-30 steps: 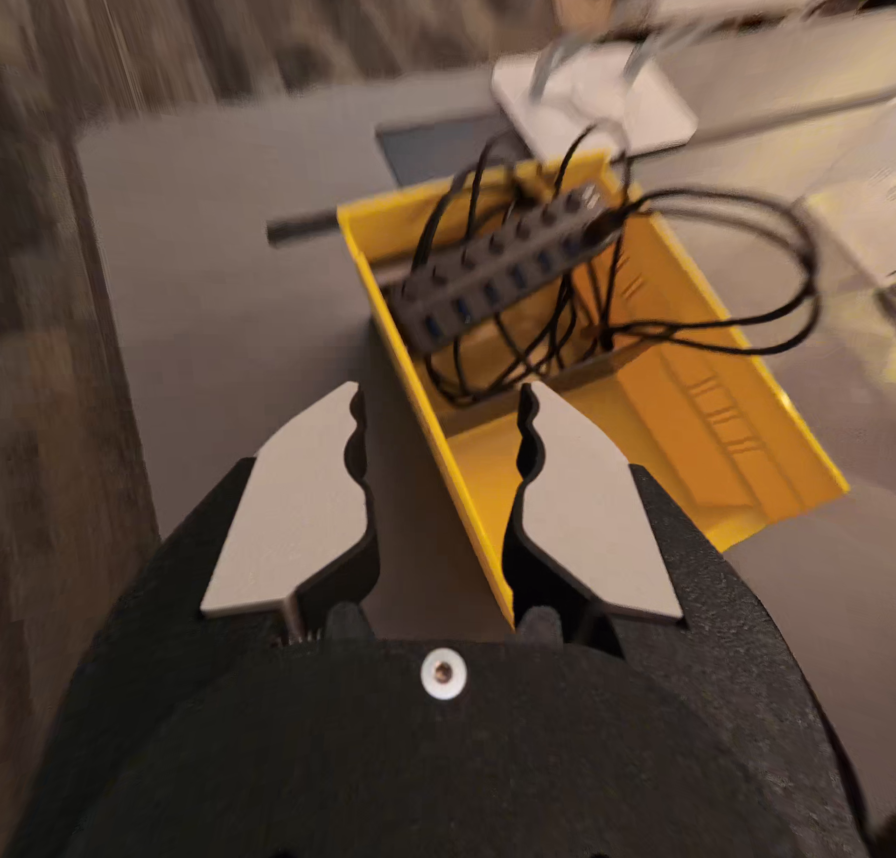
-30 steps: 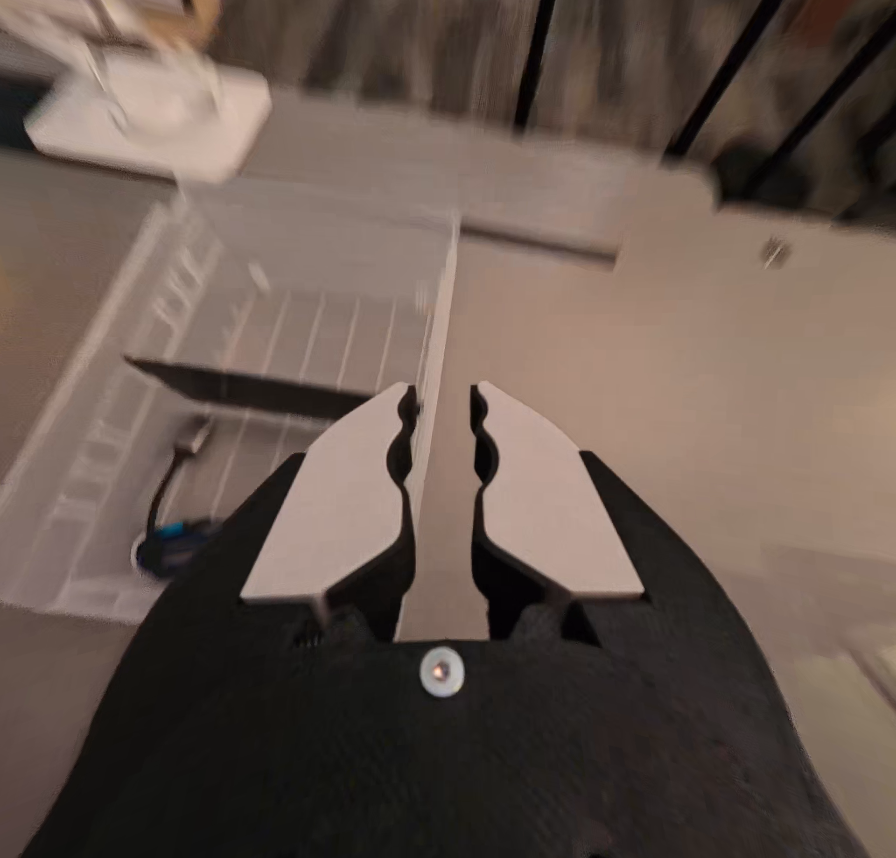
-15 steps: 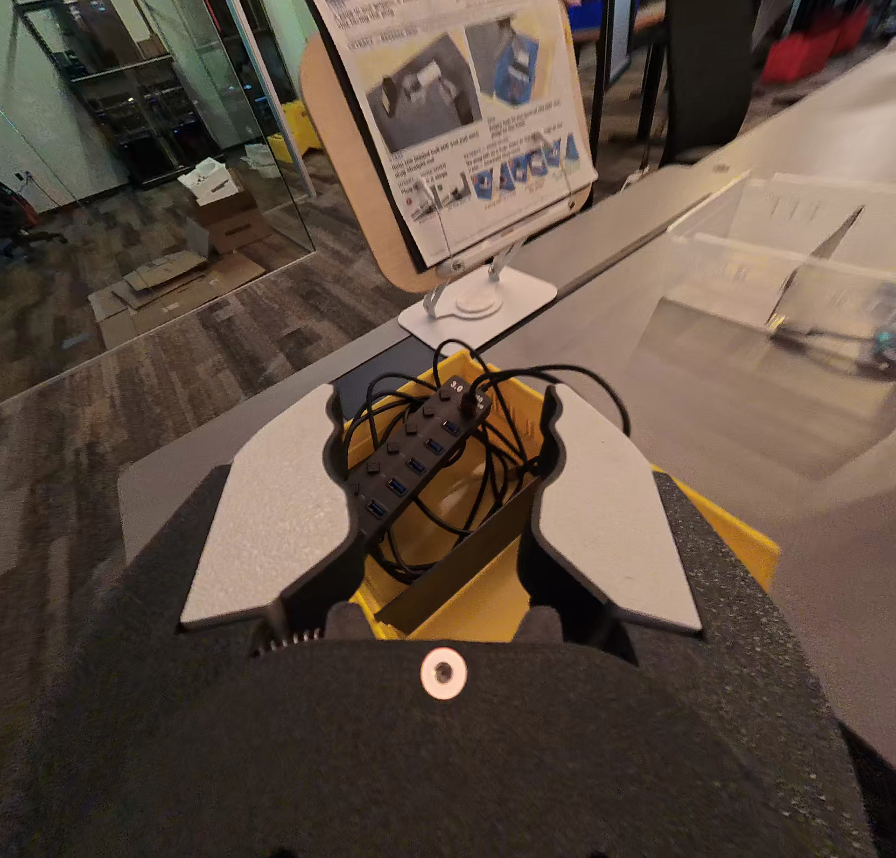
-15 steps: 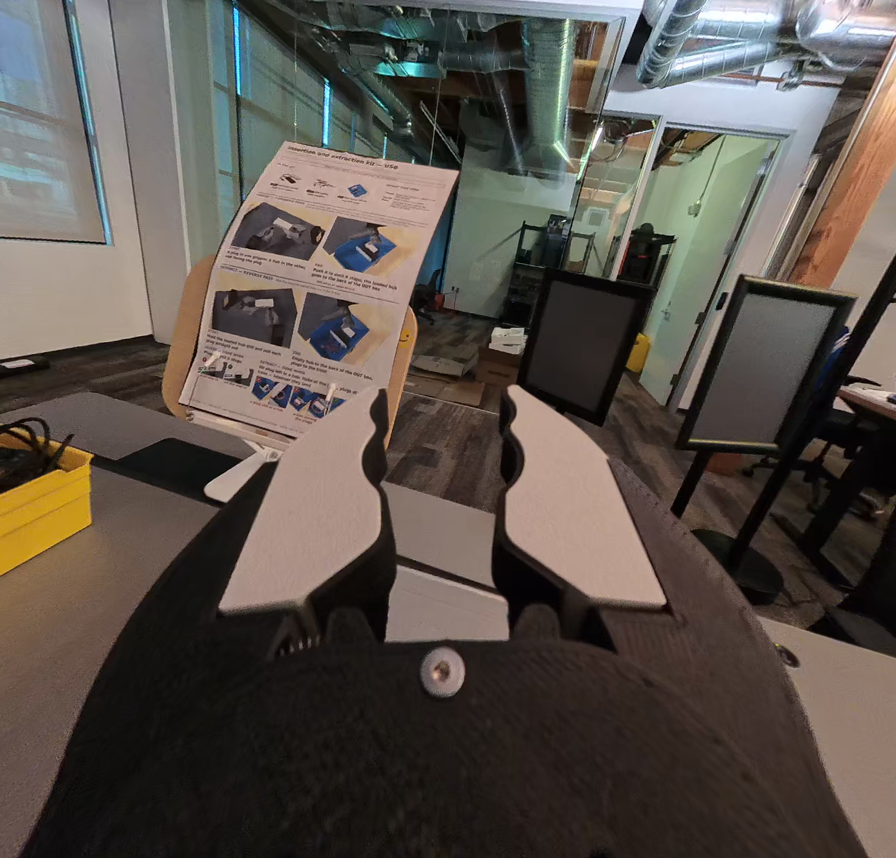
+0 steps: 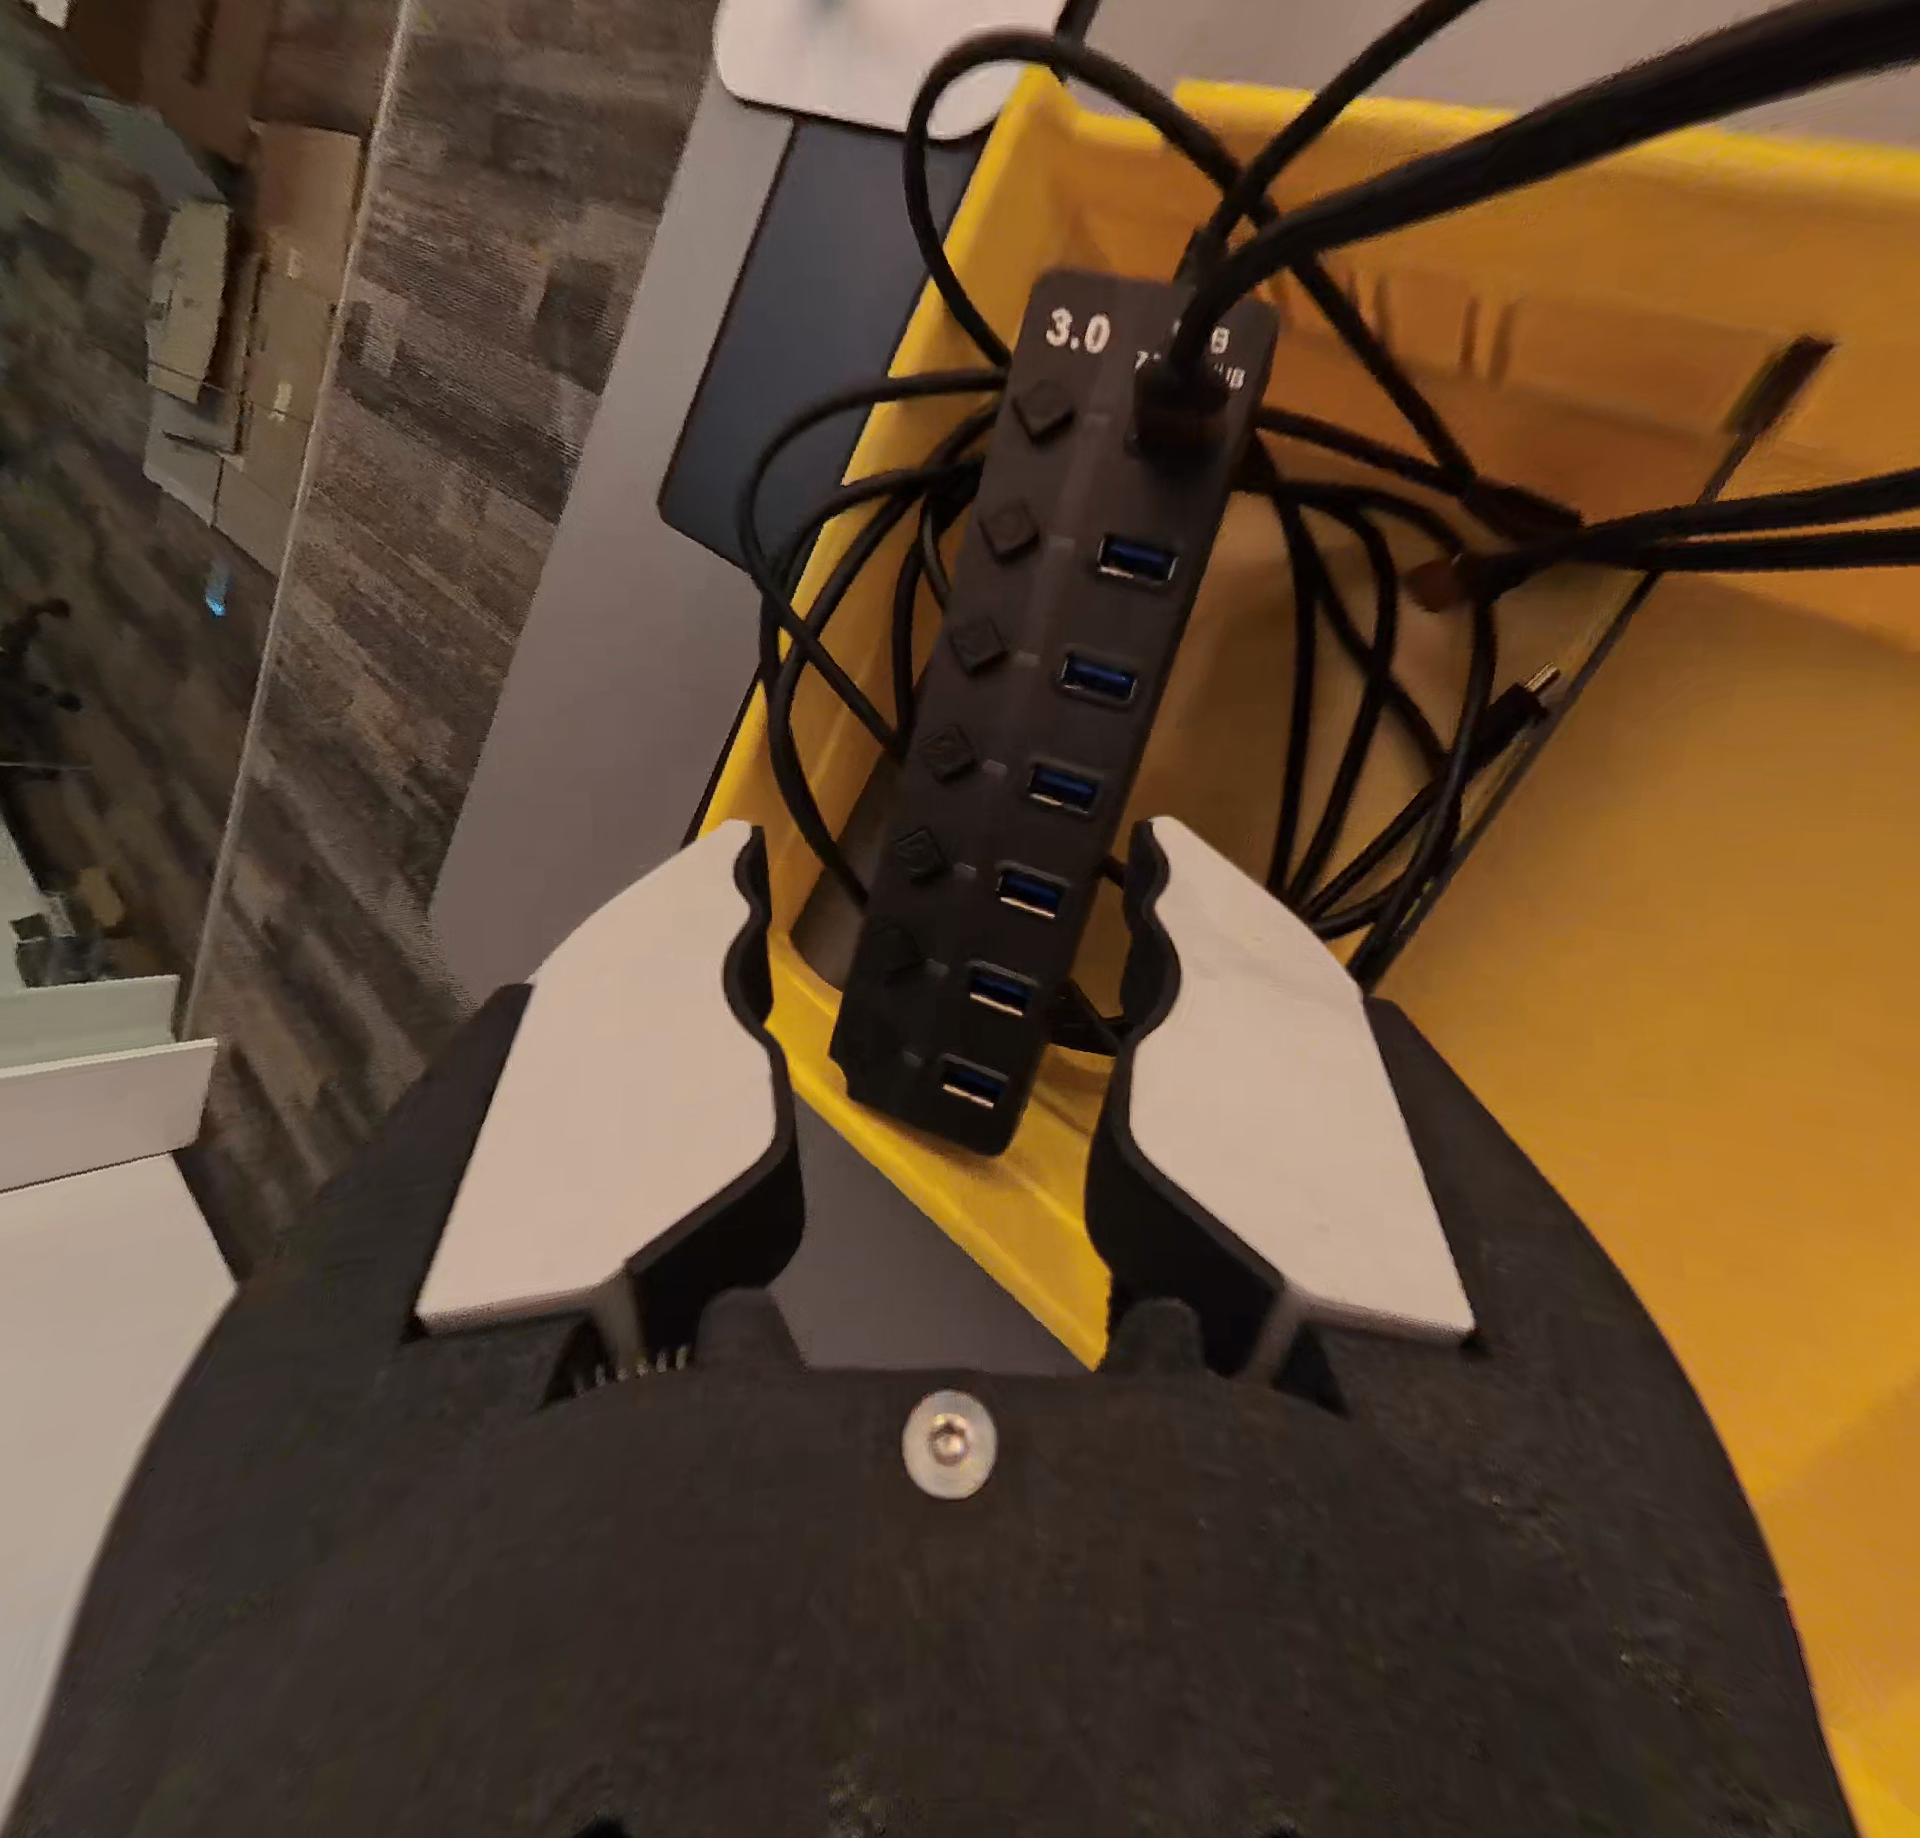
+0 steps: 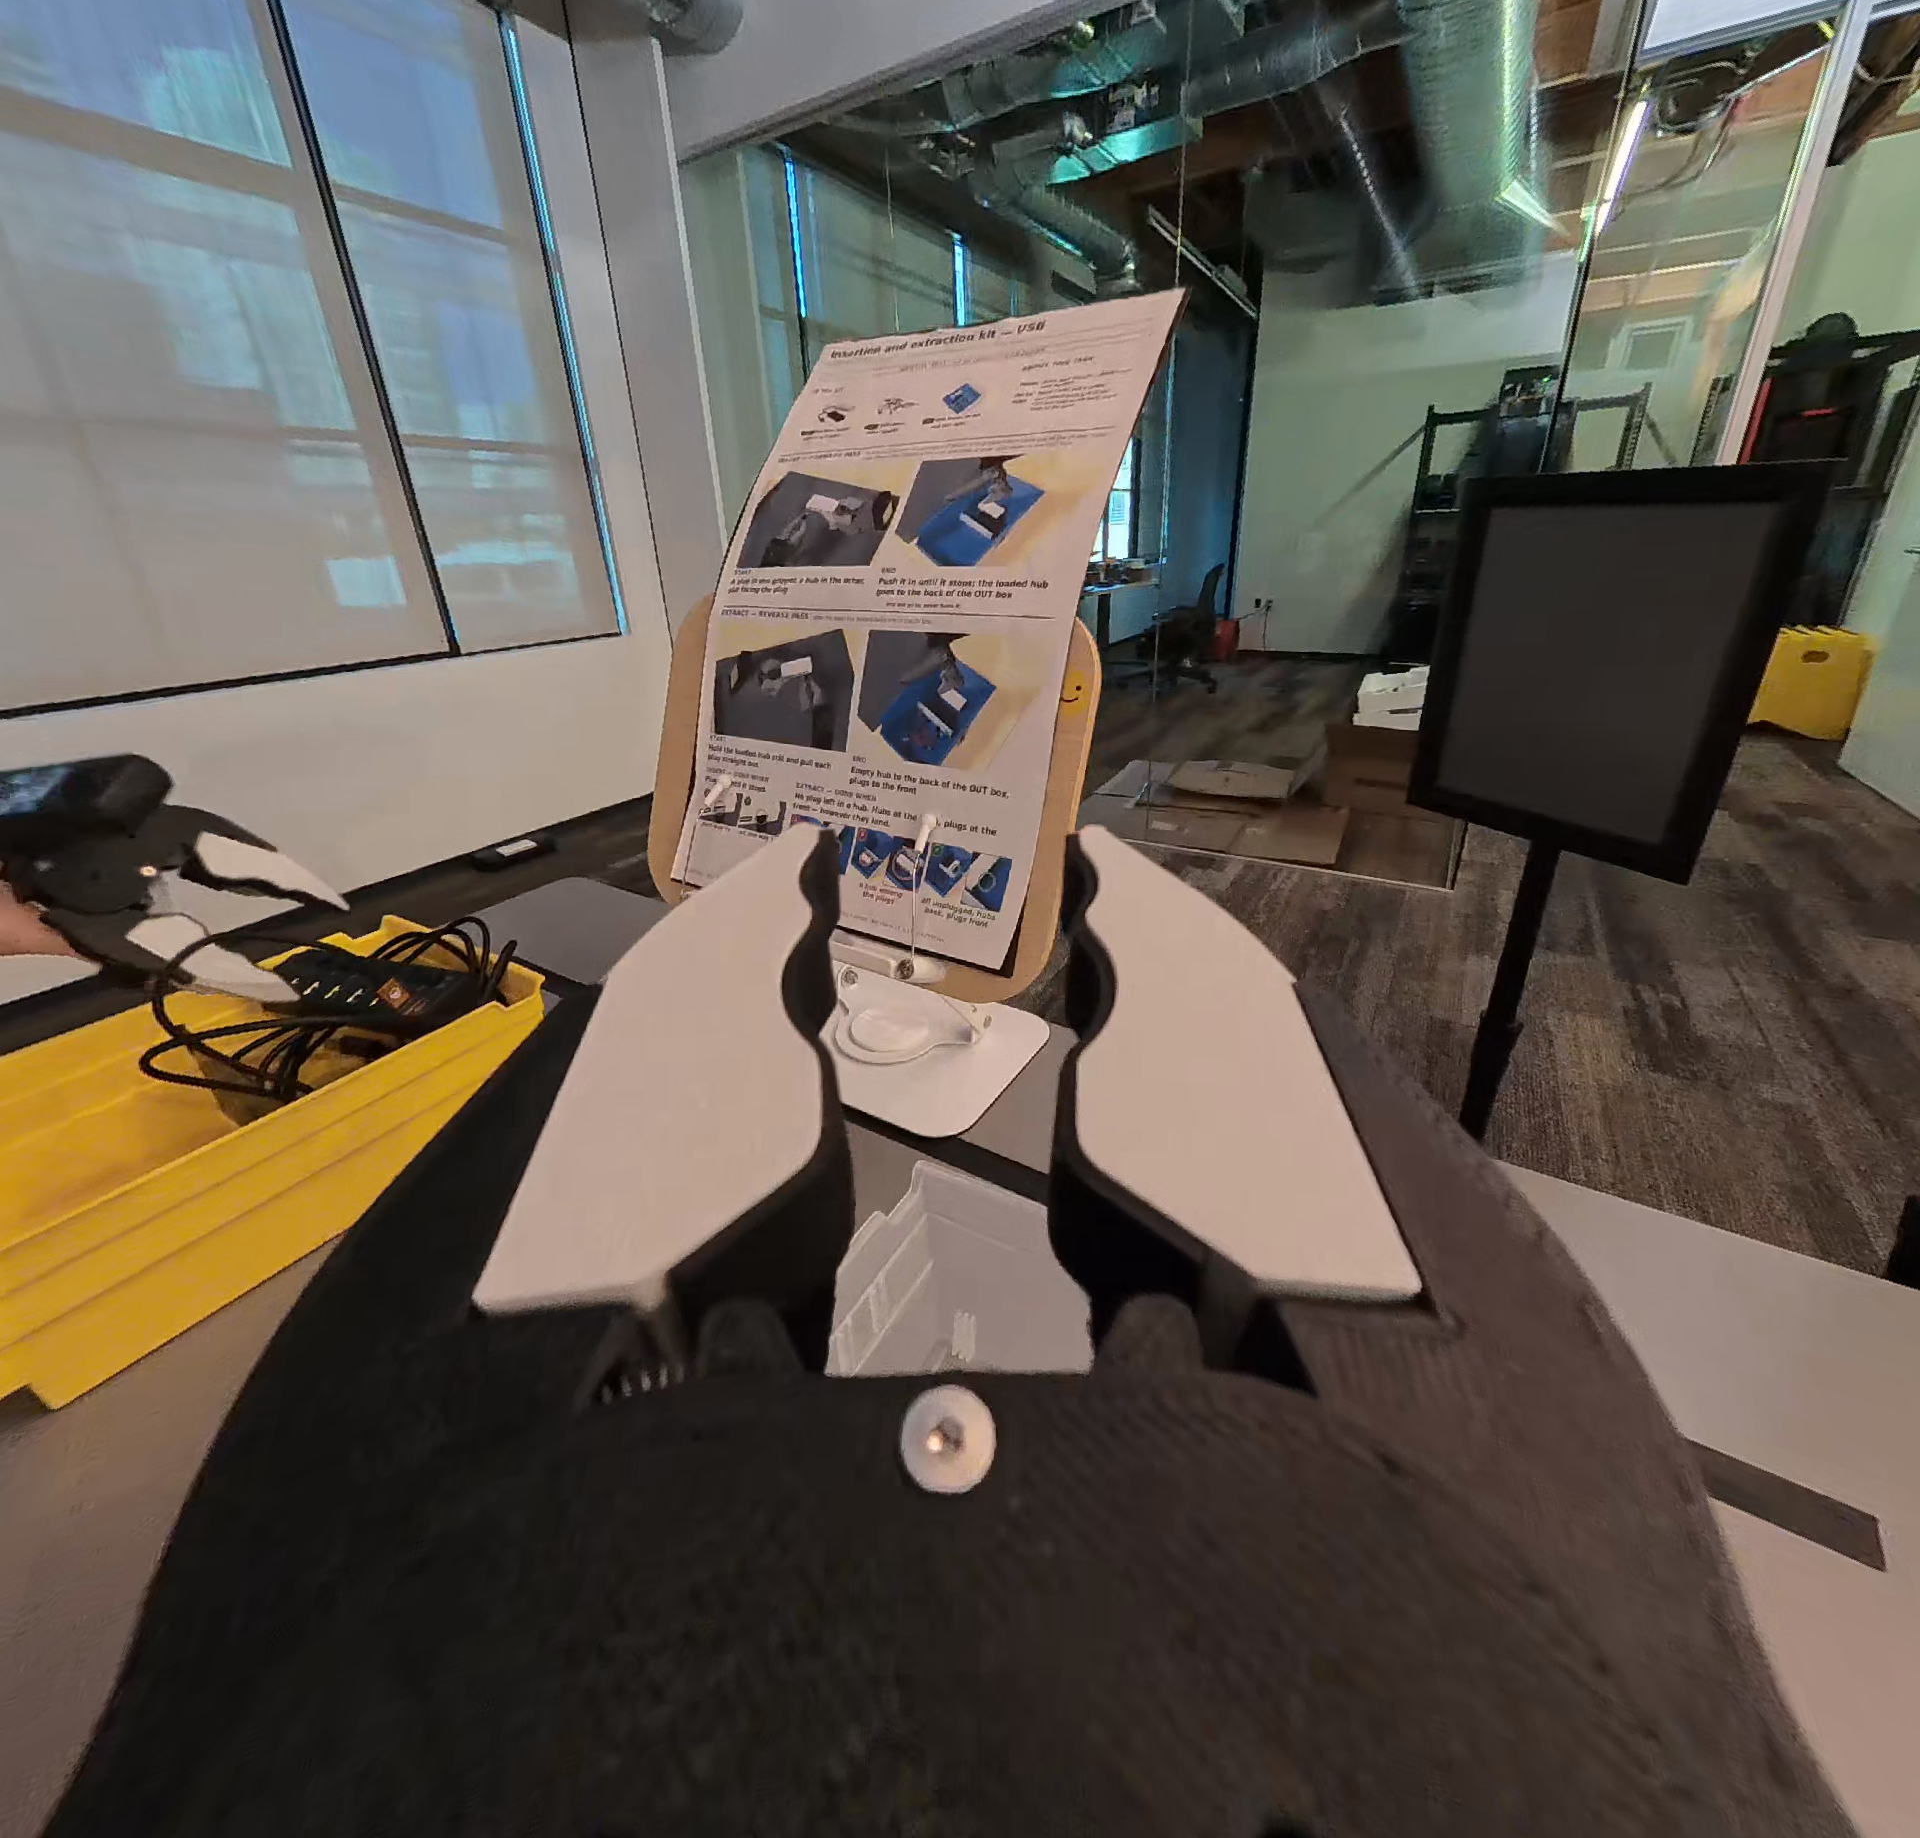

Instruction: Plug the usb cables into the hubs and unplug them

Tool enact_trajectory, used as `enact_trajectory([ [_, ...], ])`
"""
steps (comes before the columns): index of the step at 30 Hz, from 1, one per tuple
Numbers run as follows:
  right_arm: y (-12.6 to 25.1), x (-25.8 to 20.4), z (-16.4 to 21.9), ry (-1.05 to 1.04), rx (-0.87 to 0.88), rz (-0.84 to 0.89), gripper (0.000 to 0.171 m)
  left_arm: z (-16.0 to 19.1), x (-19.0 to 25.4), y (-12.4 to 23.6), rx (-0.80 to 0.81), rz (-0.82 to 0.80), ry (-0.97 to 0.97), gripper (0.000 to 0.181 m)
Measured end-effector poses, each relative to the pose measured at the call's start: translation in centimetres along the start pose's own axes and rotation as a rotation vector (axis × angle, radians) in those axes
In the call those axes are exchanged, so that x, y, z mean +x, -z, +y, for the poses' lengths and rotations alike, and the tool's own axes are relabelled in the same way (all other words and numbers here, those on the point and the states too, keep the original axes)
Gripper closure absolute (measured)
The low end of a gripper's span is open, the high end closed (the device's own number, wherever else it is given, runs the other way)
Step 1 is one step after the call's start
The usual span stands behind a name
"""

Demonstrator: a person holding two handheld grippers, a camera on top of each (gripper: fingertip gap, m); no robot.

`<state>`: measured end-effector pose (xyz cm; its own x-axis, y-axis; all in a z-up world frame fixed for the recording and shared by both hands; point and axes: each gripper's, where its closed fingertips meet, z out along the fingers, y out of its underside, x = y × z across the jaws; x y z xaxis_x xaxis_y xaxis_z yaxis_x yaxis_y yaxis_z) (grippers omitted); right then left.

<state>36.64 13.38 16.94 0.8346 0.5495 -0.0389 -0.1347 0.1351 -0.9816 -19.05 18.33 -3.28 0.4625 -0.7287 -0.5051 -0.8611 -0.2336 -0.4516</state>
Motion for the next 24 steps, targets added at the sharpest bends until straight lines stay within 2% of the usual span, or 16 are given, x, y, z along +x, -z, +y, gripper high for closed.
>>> enact_trajectory([
  [6,-0.2,0.0,0.7,0.027,-0.052,0.005,0.129,0.6,1.6,-2.6,-0.067,0.160,-0.011,0.119],
  [11,-1.2,-0.6,2.2,0.054,-0.121,-0.010,0.129,2.3,1.4,-4.2,-0.167,0.123,-0.051,0.125],
  [13,-1.7,-0.7,2.9,0.072,-0.143,-0.010,0.129,2.3,1.4,-4.3,-0.153,0.113,-0.038,0.125],
  [19,-3.1,-1.8,5.0,0.117,-0.231,-0.032,0.129,1.9,1.0,-3.1,-0.159,0.078,-0.010,0.125],
  [24,-3.8,-2.8,5.7,0.175,-0.262,-0.045,0.129,0.2,-0.9,0.1,-0.135,-0.070,-0.054,0.125],
])
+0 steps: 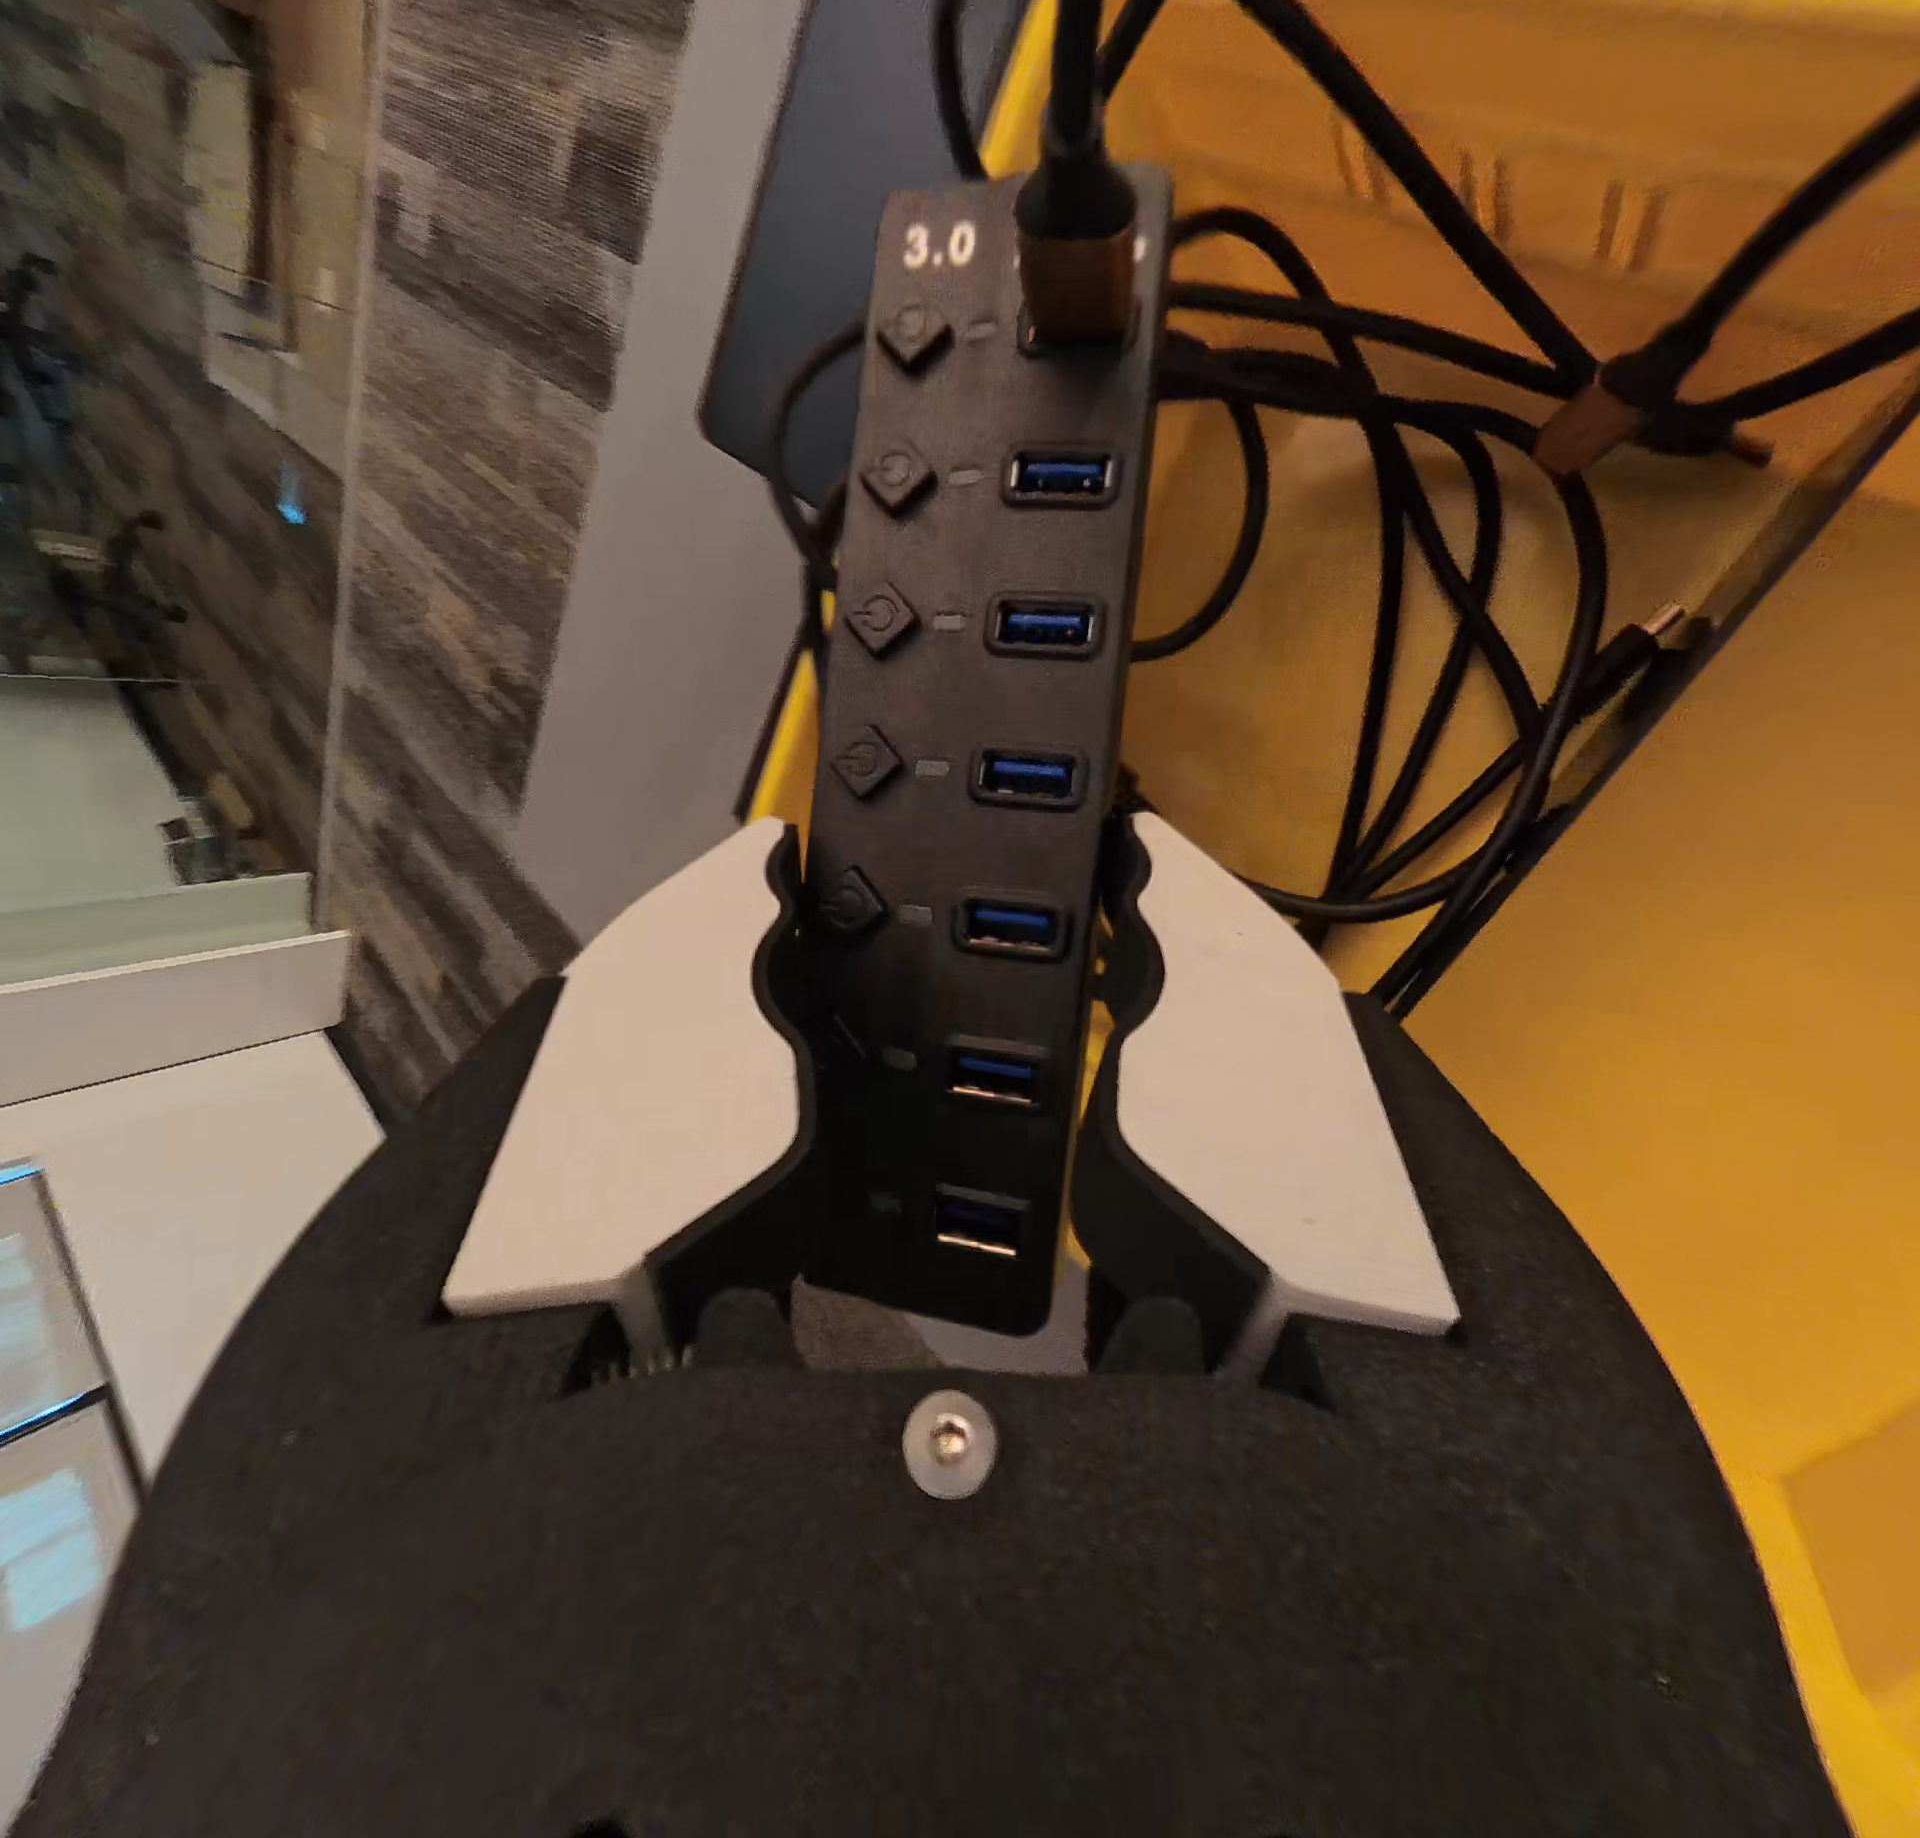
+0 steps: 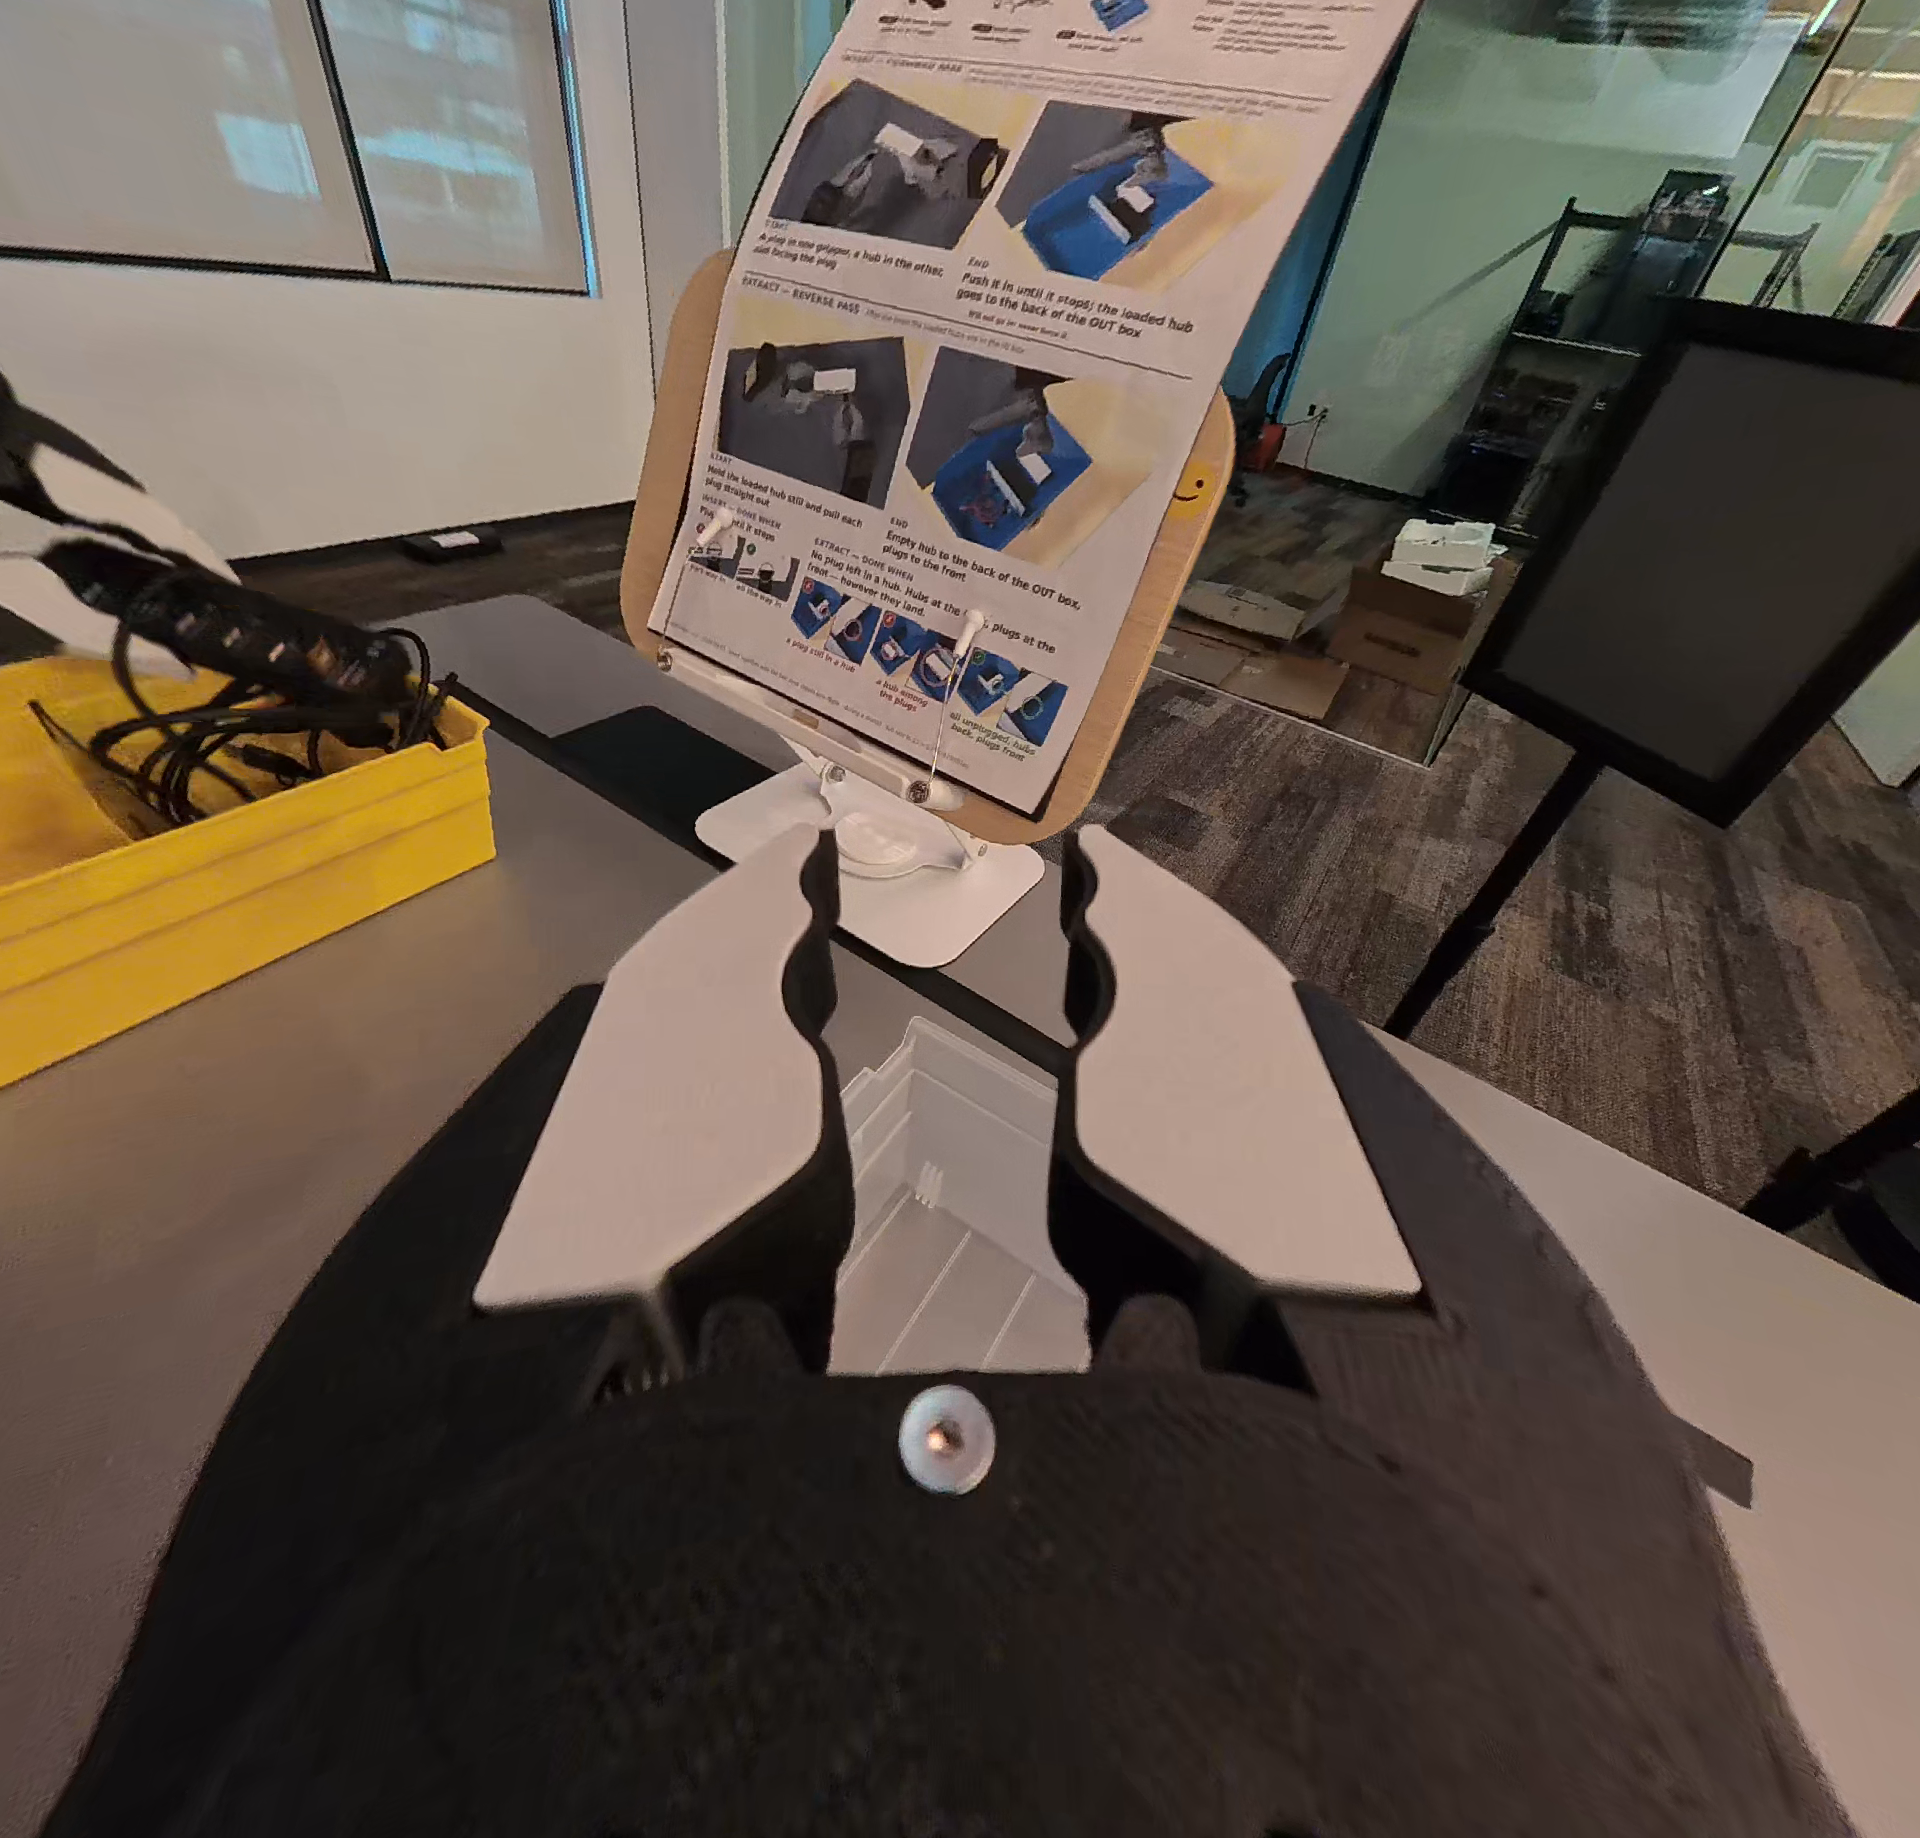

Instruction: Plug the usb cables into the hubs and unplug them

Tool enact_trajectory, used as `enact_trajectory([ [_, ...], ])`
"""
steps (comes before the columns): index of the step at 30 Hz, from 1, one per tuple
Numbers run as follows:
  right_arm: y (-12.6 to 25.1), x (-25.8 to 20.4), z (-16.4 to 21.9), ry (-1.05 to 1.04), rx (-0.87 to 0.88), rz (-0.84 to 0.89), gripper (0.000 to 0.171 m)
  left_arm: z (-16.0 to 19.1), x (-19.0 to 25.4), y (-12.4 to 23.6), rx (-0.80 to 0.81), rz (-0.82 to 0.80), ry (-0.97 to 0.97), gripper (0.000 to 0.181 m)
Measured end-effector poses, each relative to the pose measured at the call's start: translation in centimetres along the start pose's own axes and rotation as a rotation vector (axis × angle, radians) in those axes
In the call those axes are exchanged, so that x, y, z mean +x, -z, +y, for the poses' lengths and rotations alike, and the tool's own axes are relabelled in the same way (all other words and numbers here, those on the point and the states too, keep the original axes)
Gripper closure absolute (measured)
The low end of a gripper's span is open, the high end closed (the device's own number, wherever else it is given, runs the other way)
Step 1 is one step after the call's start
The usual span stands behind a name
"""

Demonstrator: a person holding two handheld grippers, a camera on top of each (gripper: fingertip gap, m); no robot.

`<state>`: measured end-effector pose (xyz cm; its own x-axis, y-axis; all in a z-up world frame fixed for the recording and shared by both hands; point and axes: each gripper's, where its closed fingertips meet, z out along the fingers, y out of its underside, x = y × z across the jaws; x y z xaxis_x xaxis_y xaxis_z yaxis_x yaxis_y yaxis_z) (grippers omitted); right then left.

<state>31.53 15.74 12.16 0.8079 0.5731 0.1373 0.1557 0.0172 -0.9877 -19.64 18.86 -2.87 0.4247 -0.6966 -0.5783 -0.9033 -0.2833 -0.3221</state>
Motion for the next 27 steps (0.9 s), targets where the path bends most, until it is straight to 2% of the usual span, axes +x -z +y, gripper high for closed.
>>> enact_trajectory([
  [3,-0.3,-0.4,-0.1,0.012,0.004,-0.003,0.130,-1.0,-1.8,2.7,0.017,-0.112,-0.002,0.126],
  [7,-0.5,-0.8,-0.3,0.007,0.016,-0.019,0.130,-1.4,-3.9,5.9,-0.046,-0.278,-0.110,0.126],
  [16,0.3,-0.8,-1.2,-0.021,0.073,-0.038,0.130,-3.2,-5.2,11.4,-0.152,-0.417,-0.237,0.126],
  [21,-0.8,-1.3,-0.3,-0.080,0.062,-0.089,0.130,-6.0,-6.1,15.1,-0.136,-0.497,-0.261,0.126],
  [27,-1.6,-3.1,-0.3,-0.052,0.053,-0.127,0.130,-10.3,-6.8,20.4,-0.131,-0.593,-0.318,0.126],
])
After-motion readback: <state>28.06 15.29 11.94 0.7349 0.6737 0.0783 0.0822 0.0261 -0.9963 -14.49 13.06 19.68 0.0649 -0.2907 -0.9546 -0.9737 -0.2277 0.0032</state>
